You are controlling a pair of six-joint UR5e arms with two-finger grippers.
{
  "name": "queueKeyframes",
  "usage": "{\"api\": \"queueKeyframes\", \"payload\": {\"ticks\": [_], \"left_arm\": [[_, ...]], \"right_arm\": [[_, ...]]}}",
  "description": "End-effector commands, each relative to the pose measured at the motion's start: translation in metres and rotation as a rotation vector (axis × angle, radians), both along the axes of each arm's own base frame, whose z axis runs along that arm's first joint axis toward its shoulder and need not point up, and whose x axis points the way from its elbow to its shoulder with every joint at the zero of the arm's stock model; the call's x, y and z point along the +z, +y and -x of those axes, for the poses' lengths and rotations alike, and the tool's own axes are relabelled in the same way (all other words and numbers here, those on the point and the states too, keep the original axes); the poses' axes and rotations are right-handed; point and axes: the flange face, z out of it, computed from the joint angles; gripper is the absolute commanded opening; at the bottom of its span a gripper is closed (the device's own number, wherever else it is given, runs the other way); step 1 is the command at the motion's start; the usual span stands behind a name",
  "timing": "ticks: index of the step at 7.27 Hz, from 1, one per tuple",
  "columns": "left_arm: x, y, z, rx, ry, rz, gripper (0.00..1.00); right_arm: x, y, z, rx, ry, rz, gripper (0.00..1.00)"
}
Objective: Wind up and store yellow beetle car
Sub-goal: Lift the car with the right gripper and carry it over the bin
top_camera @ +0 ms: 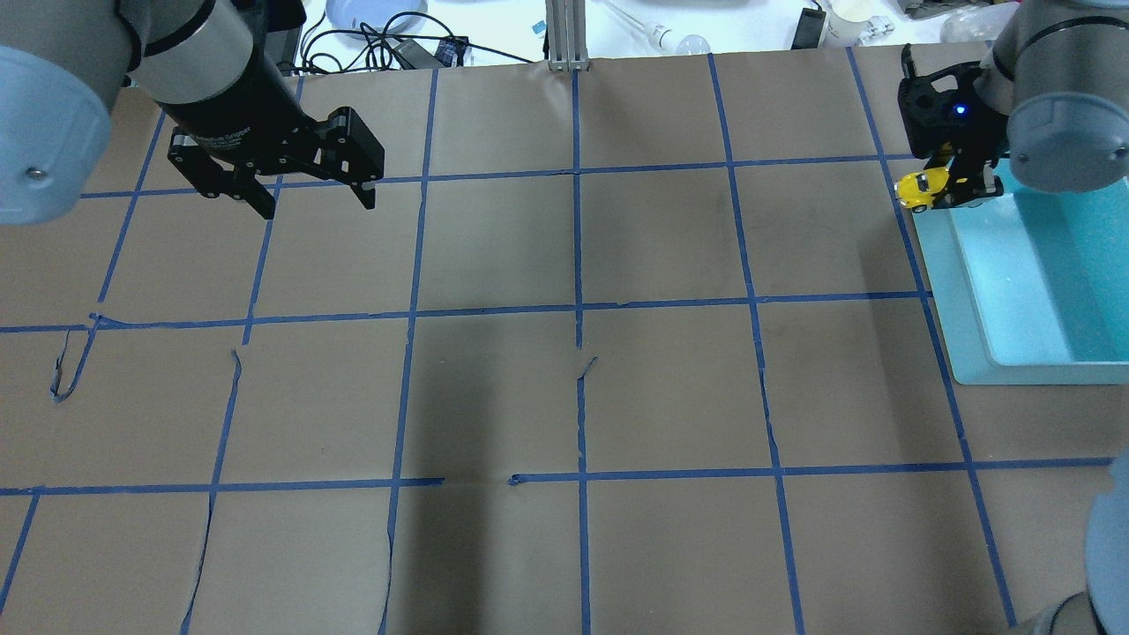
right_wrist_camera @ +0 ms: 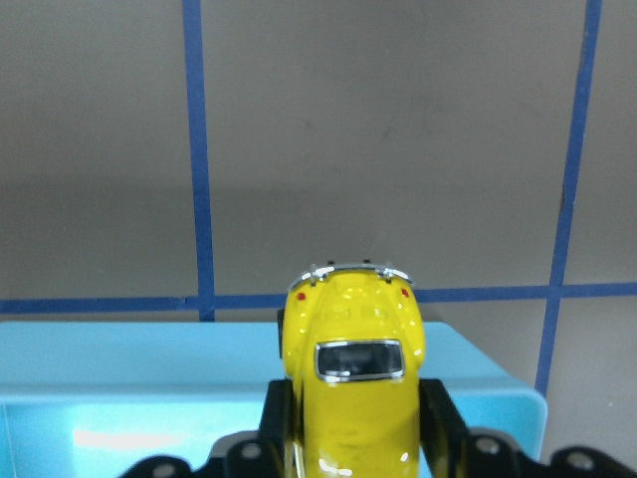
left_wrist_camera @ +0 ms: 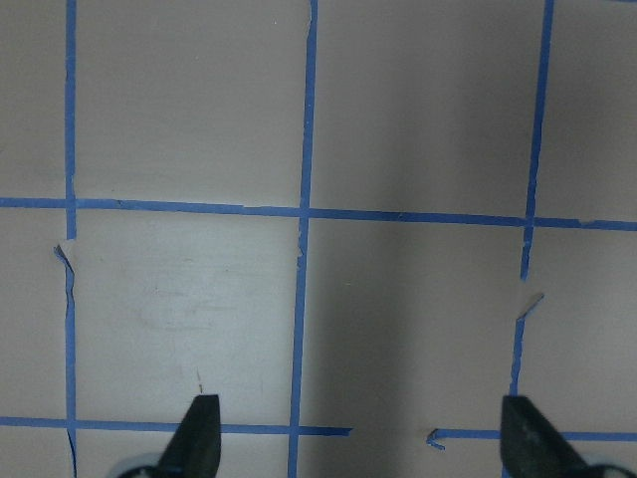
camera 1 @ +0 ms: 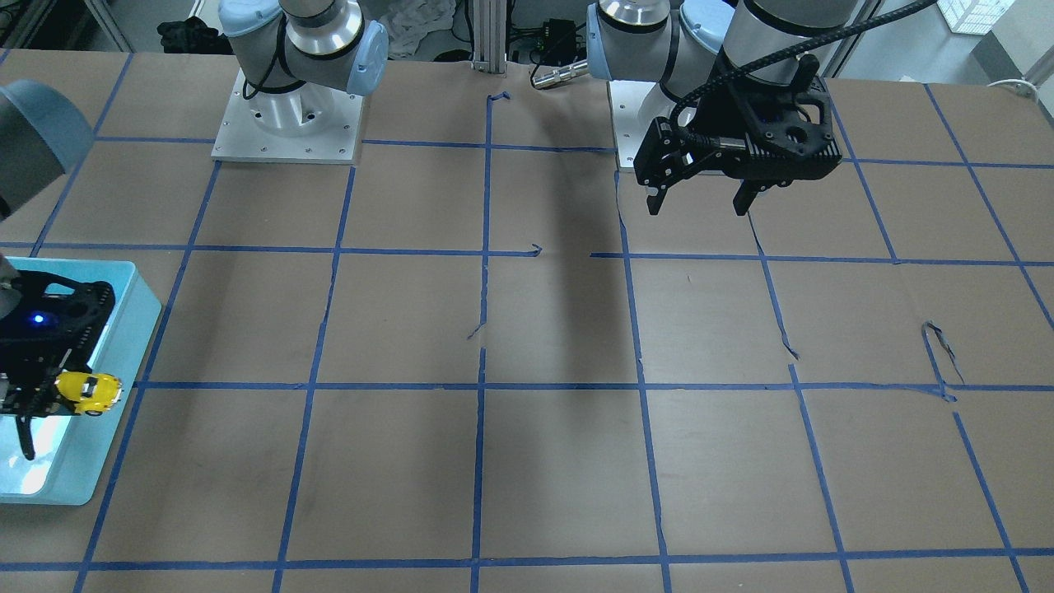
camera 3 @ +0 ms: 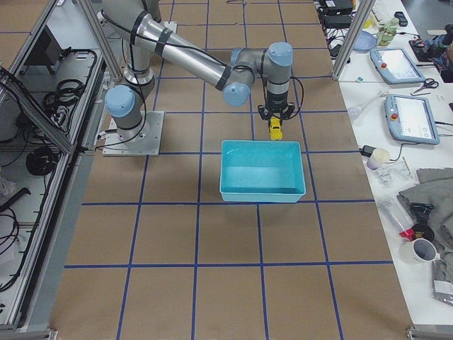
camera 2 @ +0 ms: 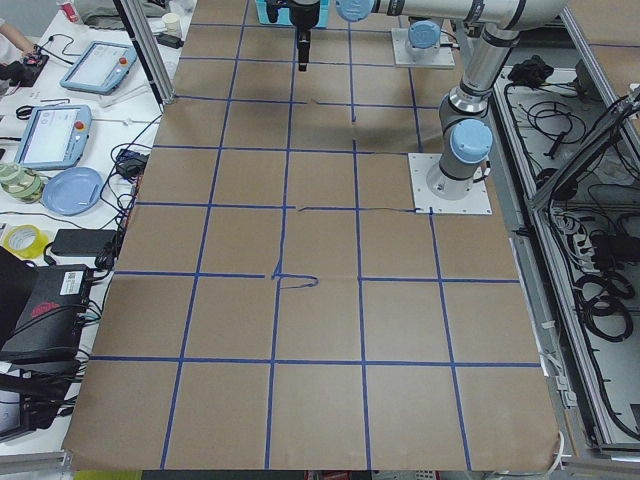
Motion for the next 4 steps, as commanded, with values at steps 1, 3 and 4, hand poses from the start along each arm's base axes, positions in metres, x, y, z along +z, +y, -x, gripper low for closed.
{"api": "queueKeyframes", "payload": {"ticks": [1,3,4], "left_arm": [[0.002,0.001,0.000,0.000,-0.003,0.004,1.00],[0.001,0.002,-0.001,0.000,-0.007,0.003,1.00],[0.001,0.002,0.000,0.000,-0.003,0.003,1.00]], "right_arm": [[-0.001,0.013,0.061,0.060,0.014,-0.008,0.00],[-0.026,0.033,0.114,0.079,0.001,-0.049,0.00],[-0.050,0.042,0.123,0.055,-0.013,-0.066,0.00]]}}
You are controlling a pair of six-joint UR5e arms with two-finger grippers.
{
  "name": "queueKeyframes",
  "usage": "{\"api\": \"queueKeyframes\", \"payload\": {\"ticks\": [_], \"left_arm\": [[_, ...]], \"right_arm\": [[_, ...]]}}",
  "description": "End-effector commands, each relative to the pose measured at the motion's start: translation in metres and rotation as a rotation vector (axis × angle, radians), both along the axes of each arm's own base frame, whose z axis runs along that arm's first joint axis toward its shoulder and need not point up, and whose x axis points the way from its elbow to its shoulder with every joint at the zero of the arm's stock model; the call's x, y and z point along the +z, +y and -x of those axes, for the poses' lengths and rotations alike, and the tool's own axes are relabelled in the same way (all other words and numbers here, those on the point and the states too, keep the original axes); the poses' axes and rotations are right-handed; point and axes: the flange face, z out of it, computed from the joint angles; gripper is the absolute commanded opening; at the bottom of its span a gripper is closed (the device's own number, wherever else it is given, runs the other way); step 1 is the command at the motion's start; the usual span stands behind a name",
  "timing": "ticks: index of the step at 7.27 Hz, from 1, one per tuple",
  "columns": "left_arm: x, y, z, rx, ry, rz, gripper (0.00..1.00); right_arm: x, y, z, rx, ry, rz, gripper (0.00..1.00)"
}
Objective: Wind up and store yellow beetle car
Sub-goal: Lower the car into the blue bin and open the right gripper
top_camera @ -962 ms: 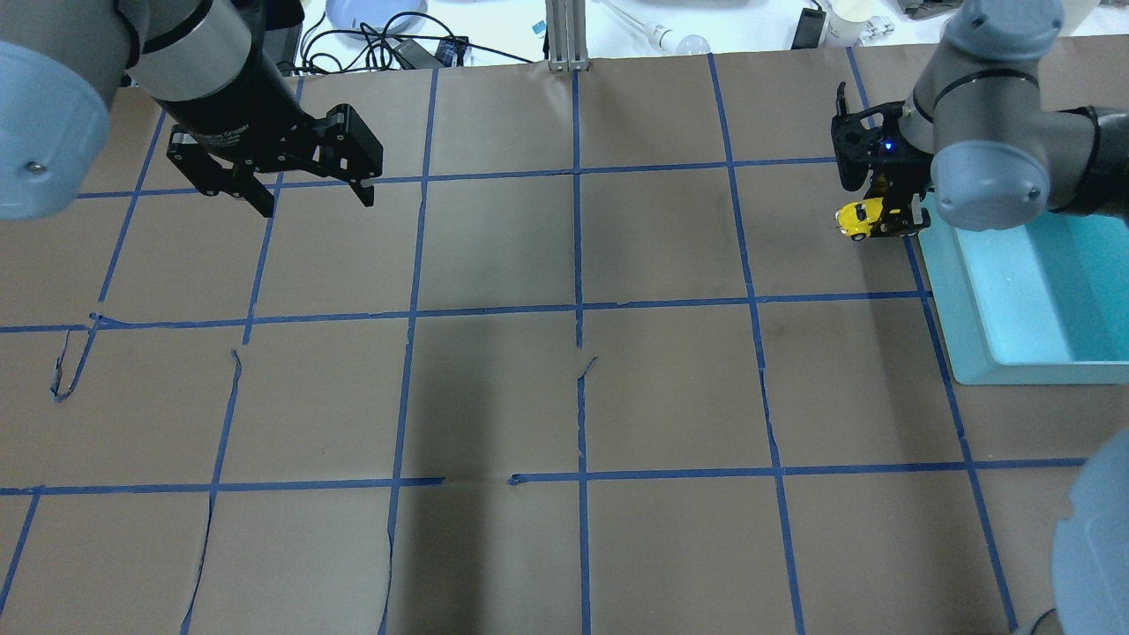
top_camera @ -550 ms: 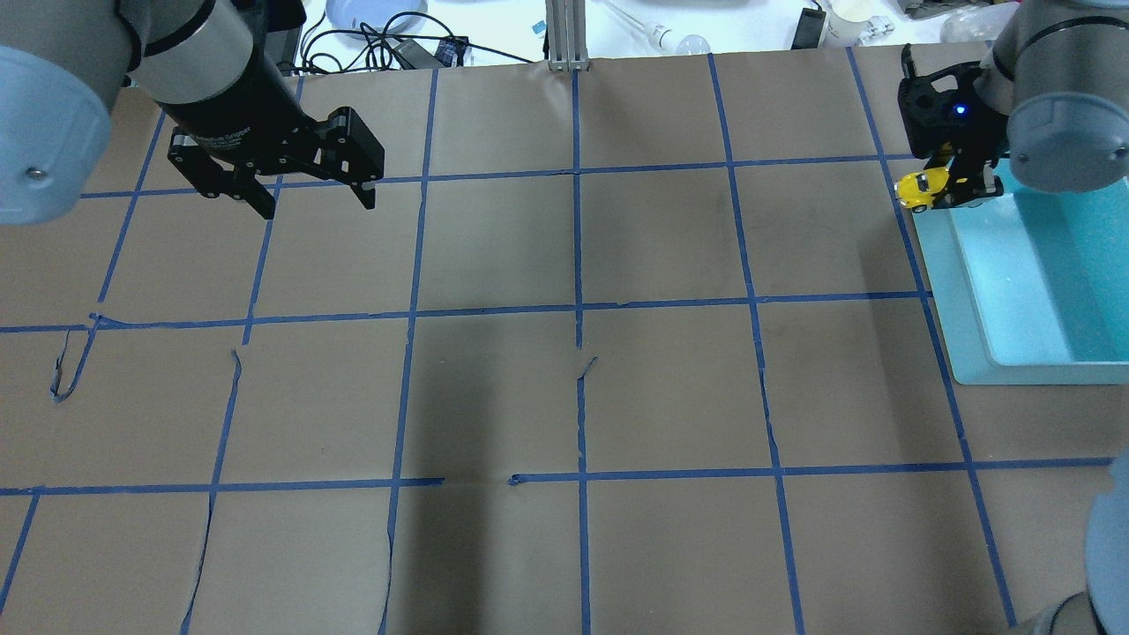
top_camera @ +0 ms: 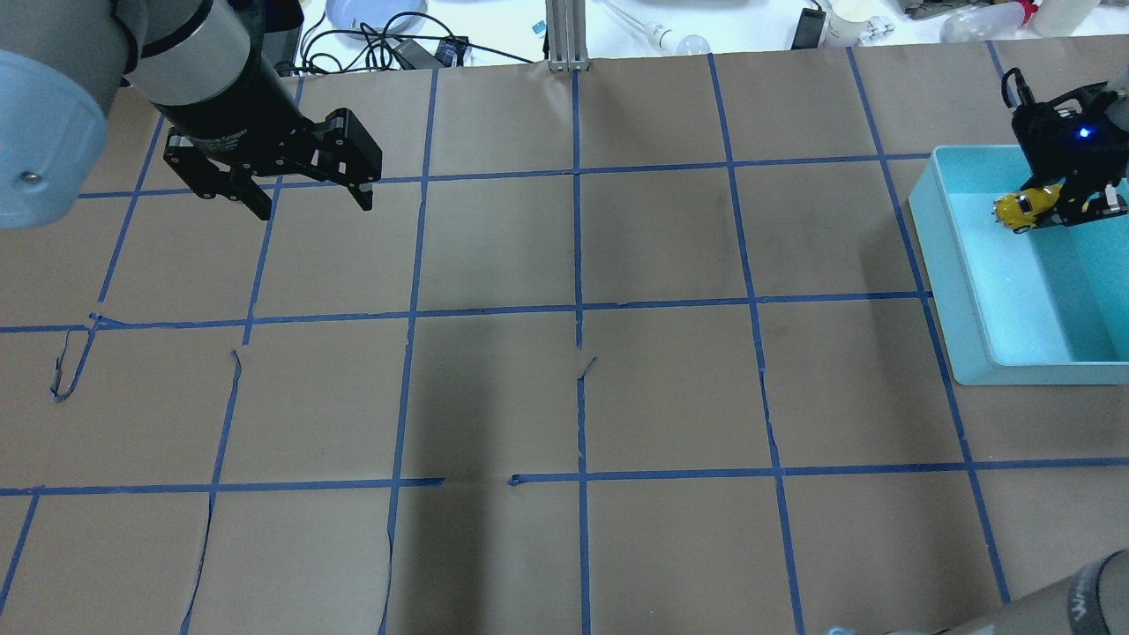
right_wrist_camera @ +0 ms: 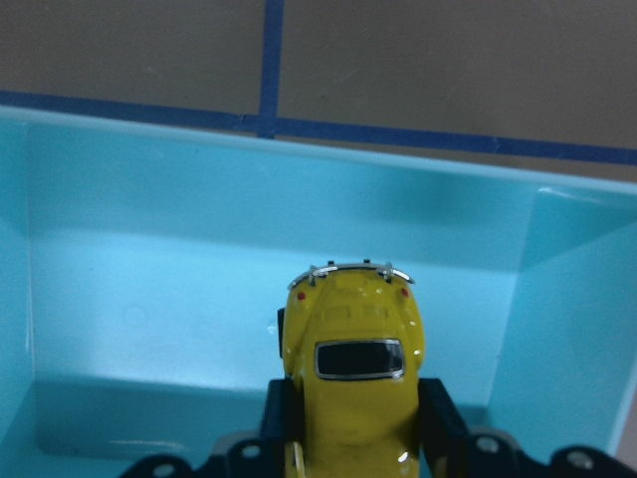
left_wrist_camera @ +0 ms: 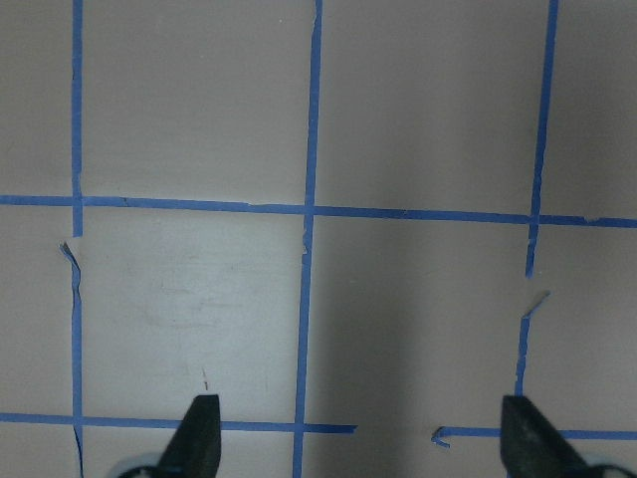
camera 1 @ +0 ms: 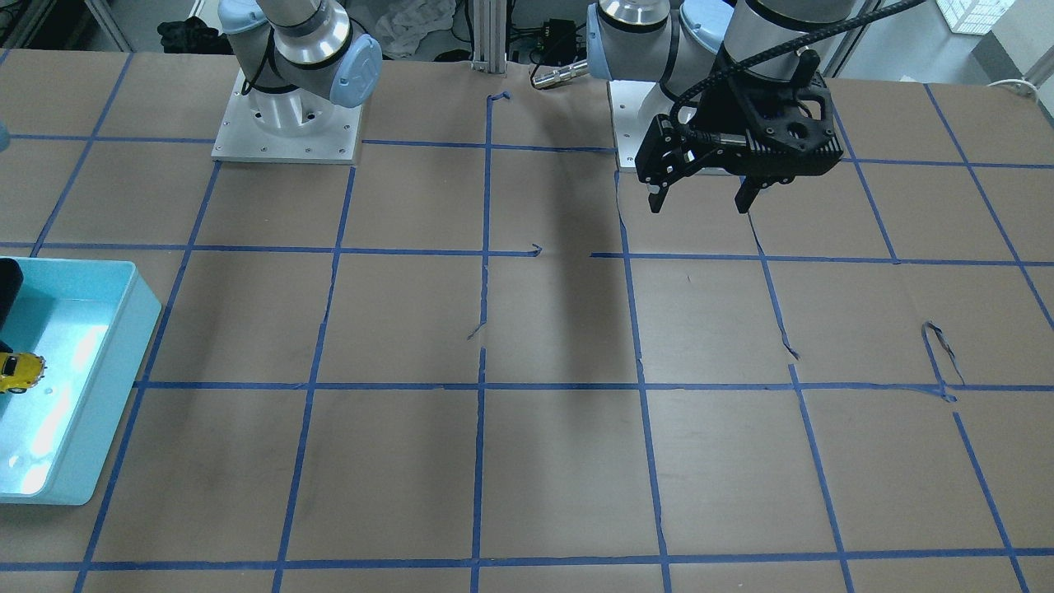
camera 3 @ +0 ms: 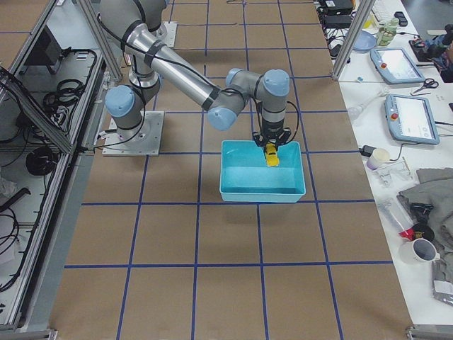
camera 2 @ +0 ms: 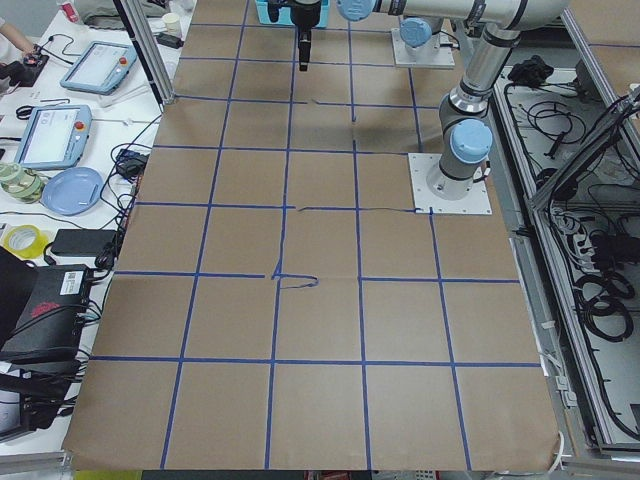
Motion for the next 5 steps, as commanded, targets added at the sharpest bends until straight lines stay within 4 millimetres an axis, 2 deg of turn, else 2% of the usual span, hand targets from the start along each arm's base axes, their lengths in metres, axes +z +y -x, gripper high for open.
{"api": "queueKeyframes", "payload": {"ticks": [1,3,5], "left_arm": [[0.000,0.000,0.000,0.000,-0.002,0.000,1.00],[0.000,0.000,0.000,0.000,-0.002,0.000,1.00],[-0.001,0.000,0.000,0.000,-0.002,-0.002,1.00]], "right_arm": [[-0.046,0.026,0.030,-0.050,-0.023,-0.038,0.00],[-0.089,0.033,0.027,-0.054,-0.030,-0.051,0.00],[-0.096,0.033,0.028,-0.054,-0.035,-0.062,0.00]]}}
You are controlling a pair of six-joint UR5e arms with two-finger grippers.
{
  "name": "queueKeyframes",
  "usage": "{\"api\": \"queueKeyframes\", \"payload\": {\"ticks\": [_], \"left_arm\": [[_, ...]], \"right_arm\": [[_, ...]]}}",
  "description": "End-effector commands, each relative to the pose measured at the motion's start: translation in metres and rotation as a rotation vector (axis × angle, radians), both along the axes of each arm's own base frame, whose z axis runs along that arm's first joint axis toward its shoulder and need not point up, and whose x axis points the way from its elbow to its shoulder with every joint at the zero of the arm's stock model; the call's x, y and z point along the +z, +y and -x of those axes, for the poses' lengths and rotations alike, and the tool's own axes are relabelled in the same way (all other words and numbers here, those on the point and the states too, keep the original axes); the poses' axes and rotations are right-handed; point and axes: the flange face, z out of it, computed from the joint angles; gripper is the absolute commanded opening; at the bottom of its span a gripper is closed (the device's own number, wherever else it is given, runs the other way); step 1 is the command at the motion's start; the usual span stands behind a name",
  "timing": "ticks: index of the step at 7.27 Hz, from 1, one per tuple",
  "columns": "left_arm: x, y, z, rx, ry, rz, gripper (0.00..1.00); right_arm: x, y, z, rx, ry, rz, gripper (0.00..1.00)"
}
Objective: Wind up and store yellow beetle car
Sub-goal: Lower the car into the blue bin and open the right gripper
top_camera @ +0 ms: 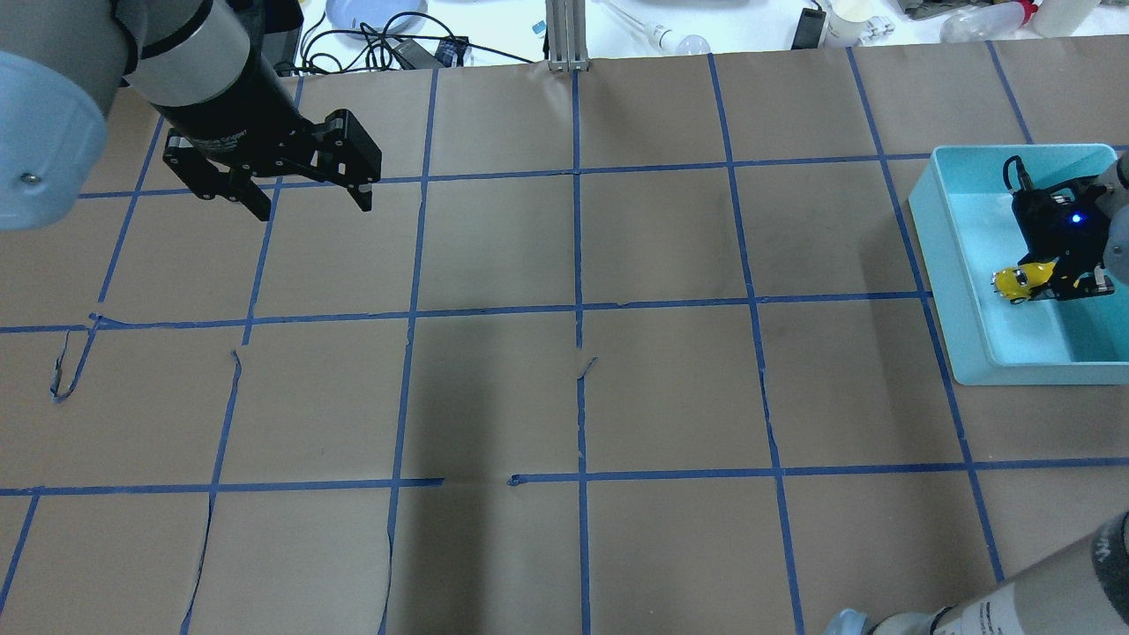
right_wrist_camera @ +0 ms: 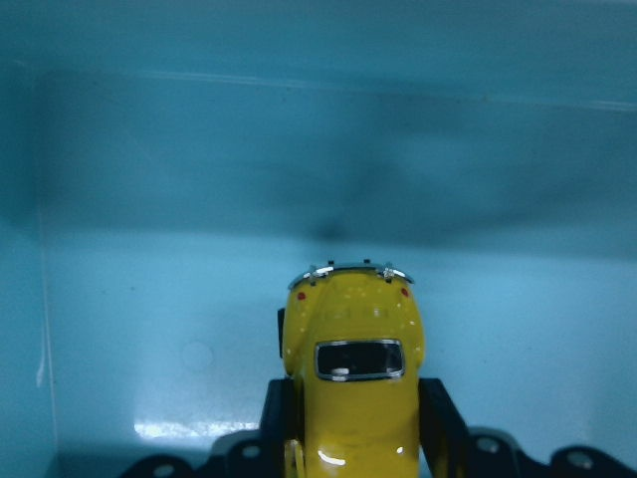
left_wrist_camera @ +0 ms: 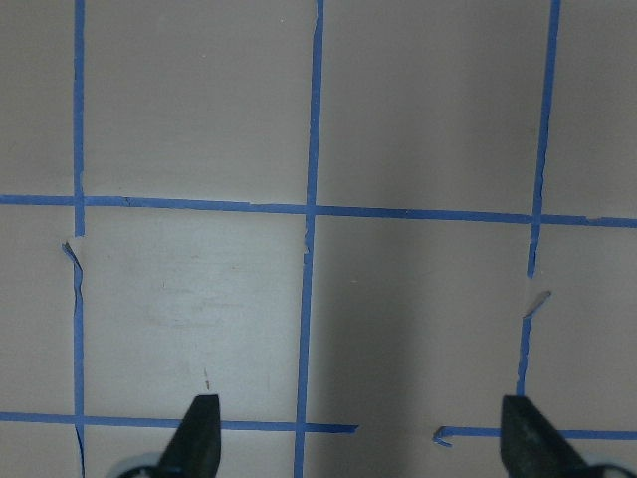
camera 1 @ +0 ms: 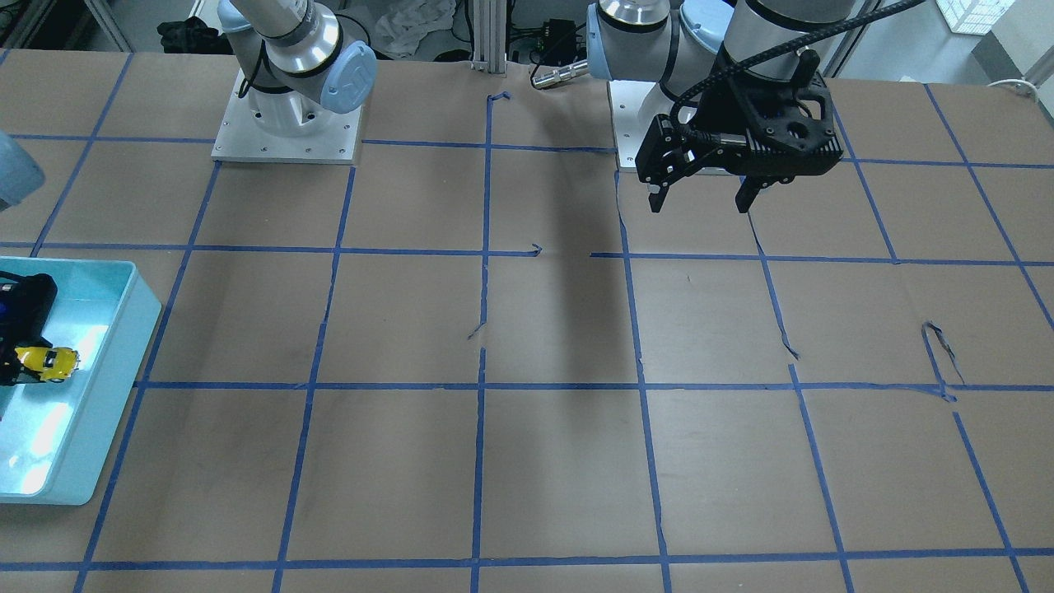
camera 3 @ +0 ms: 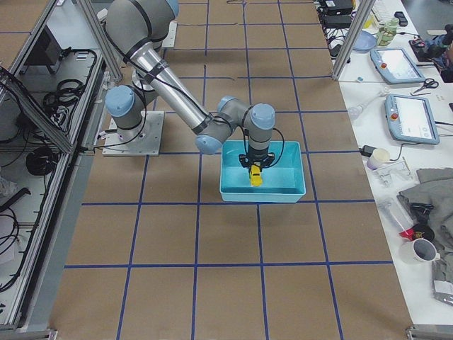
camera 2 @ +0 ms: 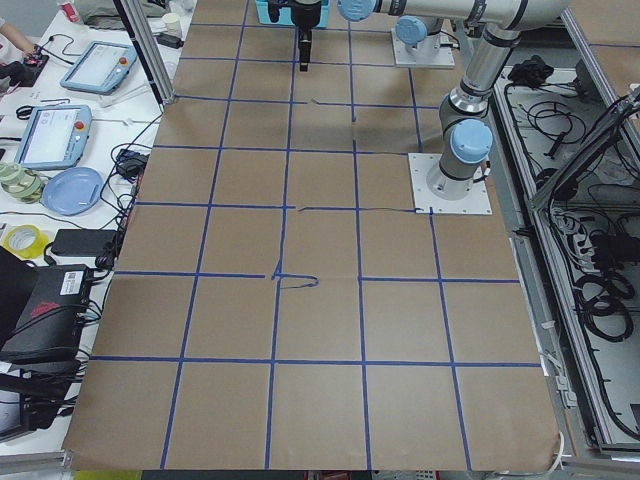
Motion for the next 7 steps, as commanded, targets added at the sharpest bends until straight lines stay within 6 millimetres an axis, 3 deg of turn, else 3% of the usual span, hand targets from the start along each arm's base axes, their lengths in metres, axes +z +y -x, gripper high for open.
{"api": "queueKeyframes", "payload": {"ticks": [1,2,3,4,5,7], "left_arm": [[0.001,0.000,0.000,0.000,0.002,0.001,1.00],[0.001,0.000,0.000,0.000,0.002,0.001,1.00],[0.000,0.000,0.000,0.000,0.000,0.000,1.00],[0.000,0.000,0.000,0.000,0.000,0.000,1.00],[0.000,0.000,0.000,0.000,0.000,0.000,1.00],[0.000,0.000,0.000,0.000,0.000,0.000,1.00]], "right_arm": [[-0.012,-0.001,0.001,-0.002,-0.003,-0.005,0.00],[-0.011,-0.001,0.001,-0.004,-0.002,-0.001,0.17],[-0.008,-0.001,-0.001,-0.012,-0.015,0.005,0.63],[-0.001,-0.002,-0.001,-0.032,-0.017,0.010,1.00],[0.014,-0.002,-0.003,-0.032,-0.007,0.020,1.00],[0.080,0.002,-0.009,-0.042,-0.005,0.025,1.00]]}}
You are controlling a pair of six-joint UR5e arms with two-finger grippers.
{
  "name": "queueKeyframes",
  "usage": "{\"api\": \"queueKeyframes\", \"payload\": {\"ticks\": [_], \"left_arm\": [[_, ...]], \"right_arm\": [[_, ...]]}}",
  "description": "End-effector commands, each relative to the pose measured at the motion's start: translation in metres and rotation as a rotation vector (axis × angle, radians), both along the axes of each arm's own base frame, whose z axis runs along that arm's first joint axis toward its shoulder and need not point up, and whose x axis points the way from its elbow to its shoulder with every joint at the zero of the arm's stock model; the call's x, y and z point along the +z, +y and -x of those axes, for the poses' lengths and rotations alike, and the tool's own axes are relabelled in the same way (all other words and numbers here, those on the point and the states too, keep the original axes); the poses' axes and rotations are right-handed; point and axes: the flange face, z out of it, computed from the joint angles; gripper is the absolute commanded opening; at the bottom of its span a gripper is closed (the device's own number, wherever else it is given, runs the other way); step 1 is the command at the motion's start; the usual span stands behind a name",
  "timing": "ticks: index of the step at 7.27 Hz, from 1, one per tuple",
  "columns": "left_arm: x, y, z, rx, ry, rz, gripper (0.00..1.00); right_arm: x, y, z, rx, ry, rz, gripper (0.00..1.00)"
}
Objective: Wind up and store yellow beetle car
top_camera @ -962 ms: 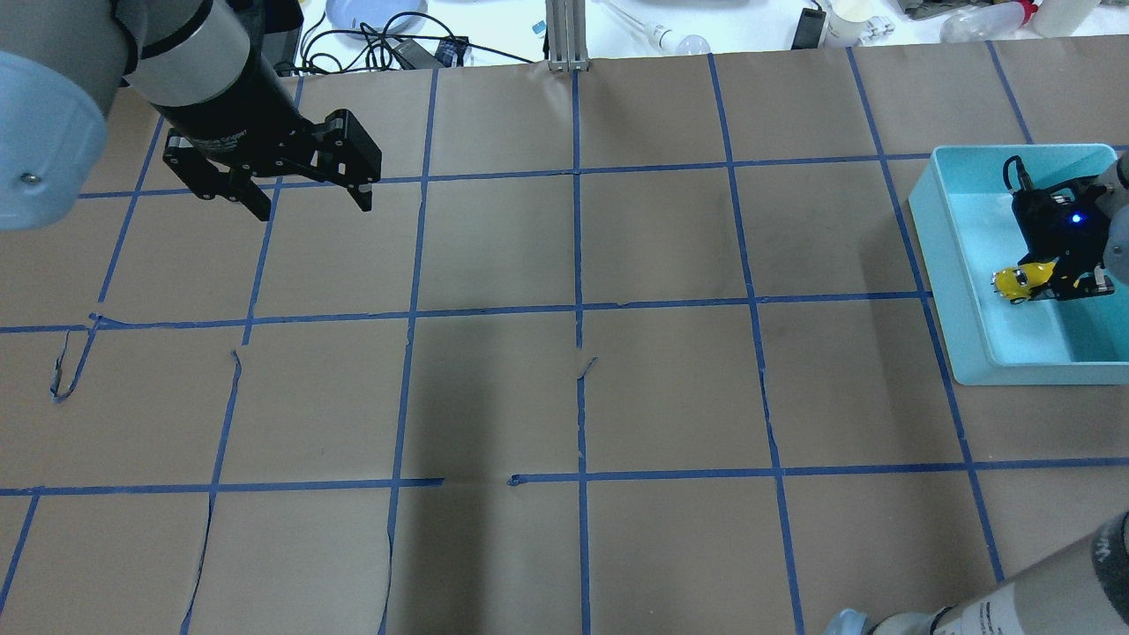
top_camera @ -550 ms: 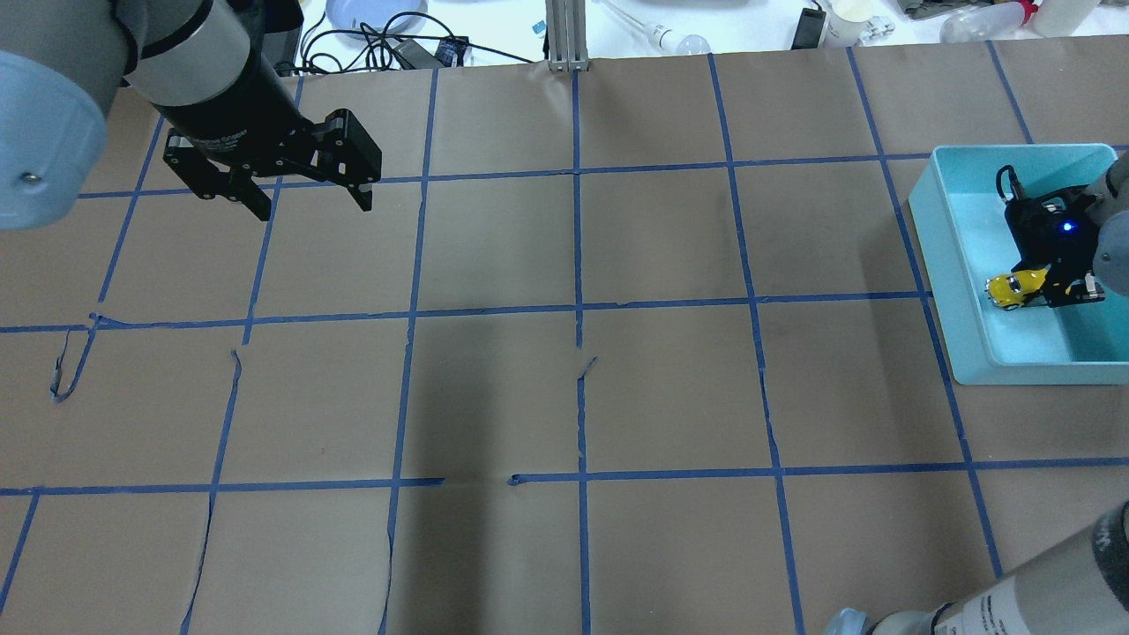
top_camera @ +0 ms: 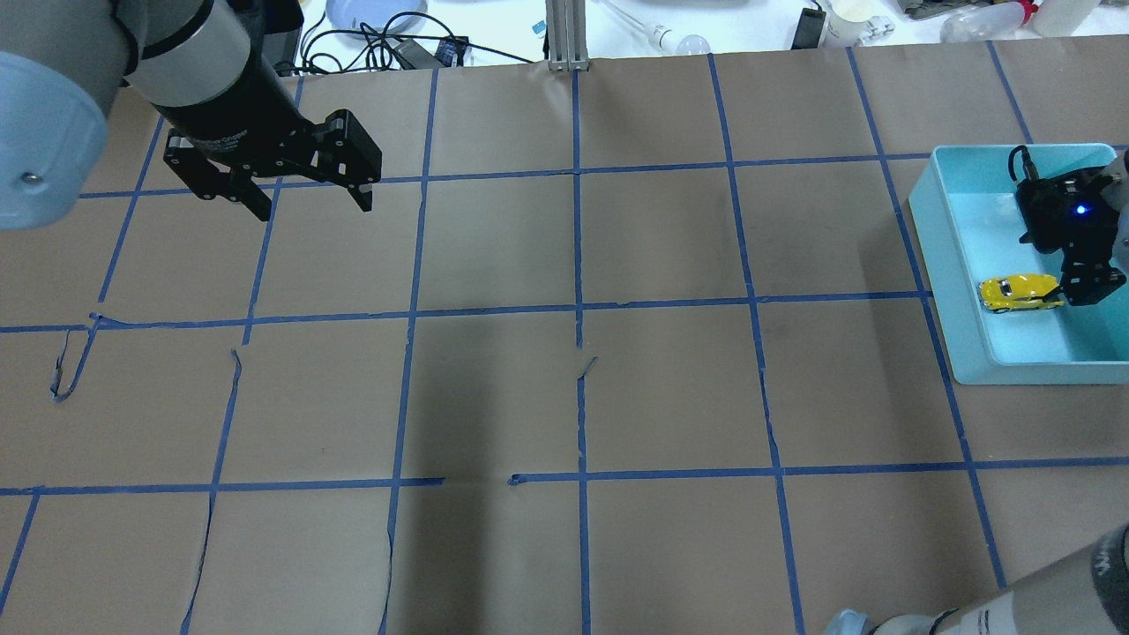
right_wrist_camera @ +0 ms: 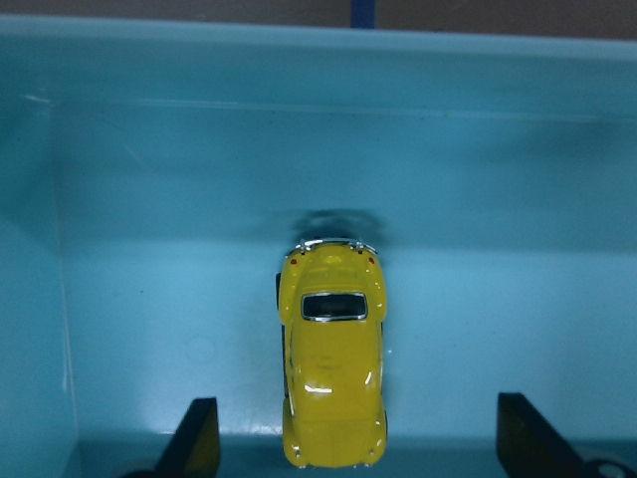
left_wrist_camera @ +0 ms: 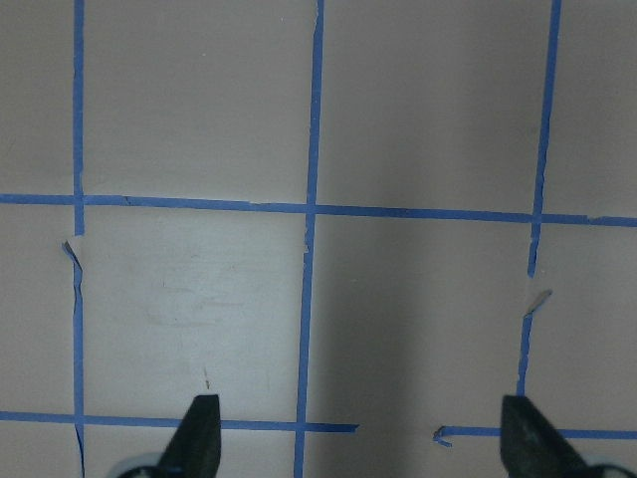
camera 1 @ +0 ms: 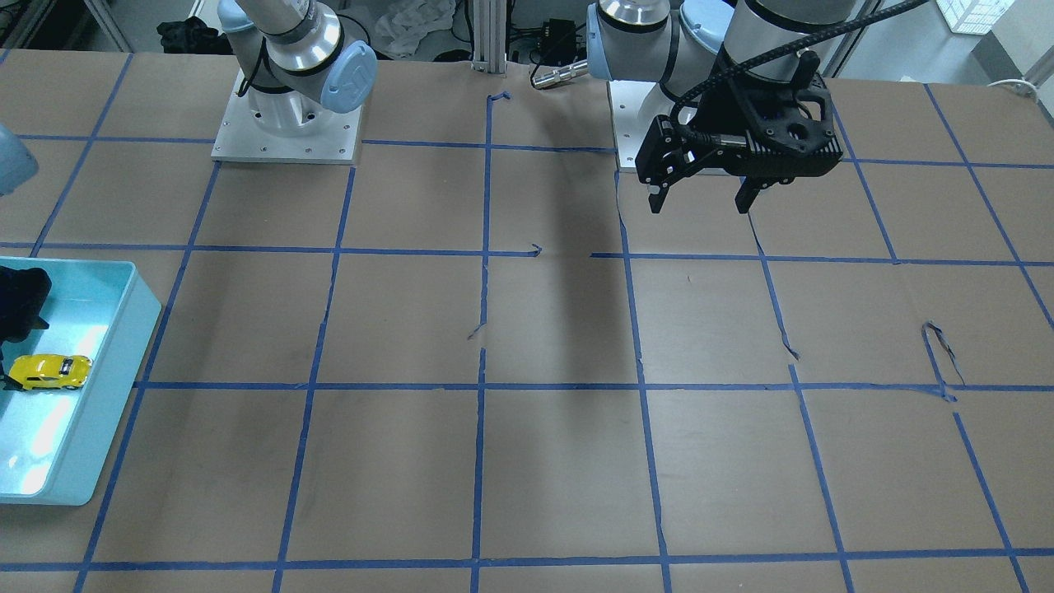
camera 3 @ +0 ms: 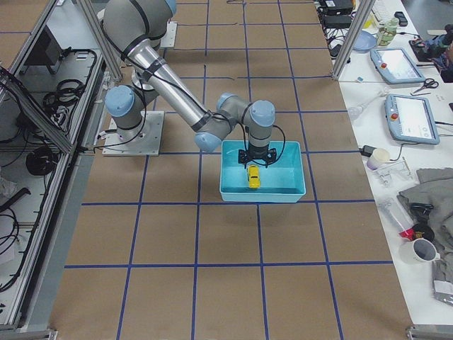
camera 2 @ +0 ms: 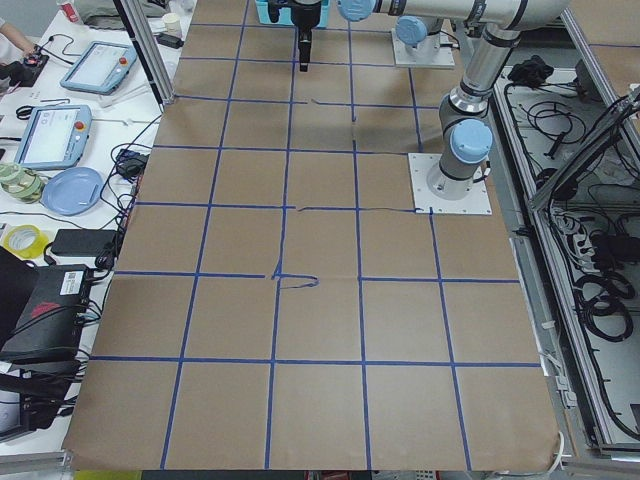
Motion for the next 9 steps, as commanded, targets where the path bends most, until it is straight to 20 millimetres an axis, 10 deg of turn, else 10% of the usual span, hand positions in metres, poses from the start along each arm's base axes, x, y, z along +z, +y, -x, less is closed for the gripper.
{"api": "queueKeyframes", "payload": {"ticks": [1,5,9], "left_arm": [[0.000,0.000,0.000,0.000,0.001,0.000,1.00],[-0.002,0.000,0.000,0.000,-0.001,-0.003,1.00],[-0.002,-0.001,0.000,0.000,0.001,-0.005,1.00]], "right_arm": [[0.091,0.003,-0.003,-0.060,-0.003,0.004,1.00],[0.224,0.043,-0.033,-0.229,-0.047,-0.050,1.00],[0.238,0.047,-0.077,-0.544,-0.110,-0.173,1.00]]}}
